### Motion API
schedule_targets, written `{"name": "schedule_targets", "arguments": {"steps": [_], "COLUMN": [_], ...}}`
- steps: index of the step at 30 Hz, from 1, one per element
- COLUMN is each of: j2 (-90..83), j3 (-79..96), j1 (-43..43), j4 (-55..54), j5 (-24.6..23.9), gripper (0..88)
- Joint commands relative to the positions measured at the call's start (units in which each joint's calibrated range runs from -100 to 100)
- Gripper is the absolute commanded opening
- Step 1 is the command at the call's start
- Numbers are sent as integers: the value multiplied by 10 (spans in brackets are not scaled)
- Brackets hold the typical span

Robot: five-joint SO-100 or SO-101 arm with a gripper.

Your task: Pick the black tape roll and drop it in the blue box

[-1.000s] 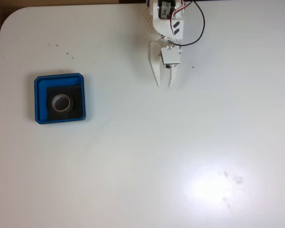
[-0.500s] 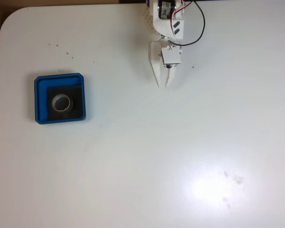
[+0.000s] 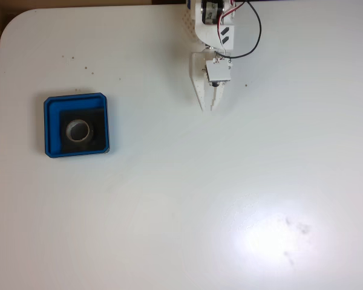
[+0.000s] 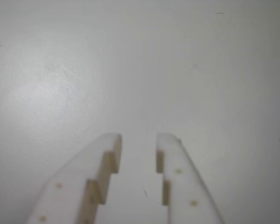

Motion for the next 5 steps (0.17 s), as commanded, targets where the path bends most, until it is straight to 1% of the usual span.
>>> {"name": "schedule_targets", "arguments": {"steps": [1, 5], "j2": [-4, -4], "j3": [7, 7], "j1": [-2, -2], "j4": [0, 0], "j5": [1, 1], "gripper": [11, 11]}}
